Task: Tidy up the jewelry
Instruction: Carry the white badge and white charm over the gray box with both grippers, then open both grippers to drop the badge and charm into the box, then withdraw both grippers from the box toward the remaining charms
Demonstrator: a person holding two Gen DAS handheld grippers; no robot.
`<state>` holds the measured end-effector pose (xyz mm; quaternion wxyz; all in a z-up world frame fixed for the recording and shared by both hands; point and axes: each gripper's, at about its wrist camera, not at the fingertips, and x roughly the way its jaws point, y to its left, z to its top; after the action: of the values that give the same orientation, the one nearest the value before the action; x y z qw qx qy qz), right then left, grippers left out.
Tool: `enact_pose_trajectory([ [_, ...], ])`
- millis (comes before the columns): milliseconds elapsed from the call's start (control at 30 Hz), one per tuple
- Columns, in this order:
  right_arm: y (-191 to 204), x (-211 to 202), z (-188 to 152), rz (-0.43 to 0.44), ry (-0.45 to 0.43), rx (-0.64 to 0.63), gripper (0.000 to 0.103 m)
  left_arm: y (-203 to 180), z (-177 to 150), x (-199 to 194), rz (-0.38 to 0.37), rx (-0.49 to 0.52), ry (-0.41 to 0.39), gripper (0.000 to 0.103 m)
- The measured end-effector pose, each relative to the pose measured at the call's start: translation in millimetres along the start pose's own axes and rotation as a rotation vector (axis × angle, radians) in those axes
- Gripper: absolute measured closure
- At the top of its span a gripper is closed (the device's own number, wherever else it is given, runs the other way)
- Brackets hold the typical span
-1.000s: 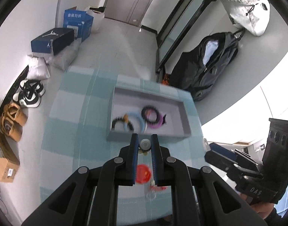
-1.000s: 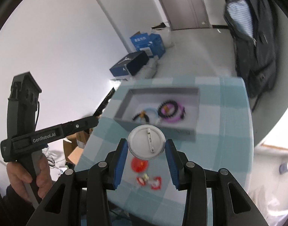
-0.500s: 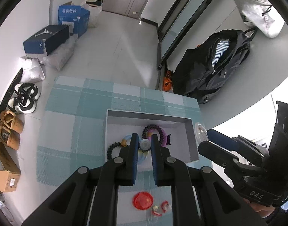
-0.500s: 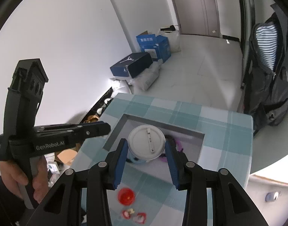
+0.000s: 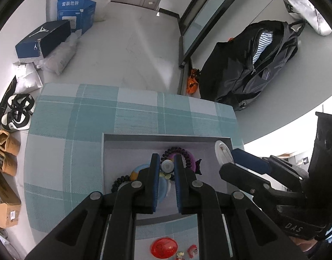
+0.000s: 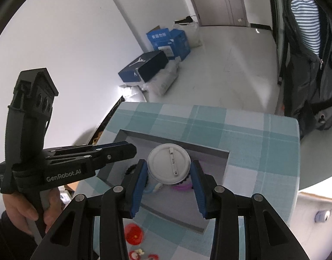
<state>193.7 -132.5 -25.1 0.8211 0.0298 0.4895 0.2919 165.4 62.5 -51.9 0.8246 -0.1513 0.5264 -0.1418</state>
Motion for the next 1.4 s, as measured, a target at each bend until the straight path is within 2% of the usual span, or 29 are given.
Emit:
enact_pose_trajectory([
  [400, 2.9, 10.5, 4.9, 0.026, 0.034, 0.018, 0.063, 15.3, 3.6, 16.0, -0.045, -0.064, 0.054, 0.095],
  [700, 10.1, 14.3, 2.2, -0.004, 0.047, -0.019, 0.06, 21.3, 8.5, 9.1, -0.067, -0.115, 0.038, 0.093],
  [733, 10.6, 13.8, 1.8, -0.001, 0.048, -0.026, 0.054, 21.1, 8.5, 8.3, -0.061, -0.112, 0.036, 0.092],
  [767, 10.9, 12.2, 1.1, 0.004, 0.042, -0.031, 0.052, 21.1, 8.0, 7.3, -0.052, -0.107, 0.033, 0.085],
  [800, 10.6, 10.0, 0.8, 0.004, 0.033, -0.034, 0.052, 19.9, 7.3, 5.8, -0.049, -0.096, 0.029, 0.072],
  [833, 10.3, 8.3, 1.0, 0.002, 0.028, -0.035, 0.052, 19.0, 7.0, 5.3, -0.049, -0.09, 0.026, 0.063],
  [867, 8.9, 6.2, 1.0, -0.004, 0.02, -0.031, 0.052, 19.3, 6.1, 3.2, -0.047, -0.088, 0.014, 0.049],
  [900, 7.9, 5.3, 1.5, -0.008, 0.016, -0.027, 0.052, 19.6, 4.7, 0.0, -0.049, -0.087, -0.002, 0.043],
  [1167, 3.0, -5.6, 3.2, -0.022, -0.025, 0.008, 0.049, 23.7, 0.1, -8.9, -0.036, -0.087, -0.022, 0.043],
  [1300, 6.4, -8.7, 2.4, -0.028, -0.038, -0.001, 0.049, 21.7, -2.9, -15.0, 0.013, -0.074, -0.048, 0.043],
  [1400, 9.2, -10.0, 0.1, -0.042, -0.045, -0.009, 0.042, 21.6, -6.2, -18.7, 0.042, -0.063, -0.062, 0.043],
])
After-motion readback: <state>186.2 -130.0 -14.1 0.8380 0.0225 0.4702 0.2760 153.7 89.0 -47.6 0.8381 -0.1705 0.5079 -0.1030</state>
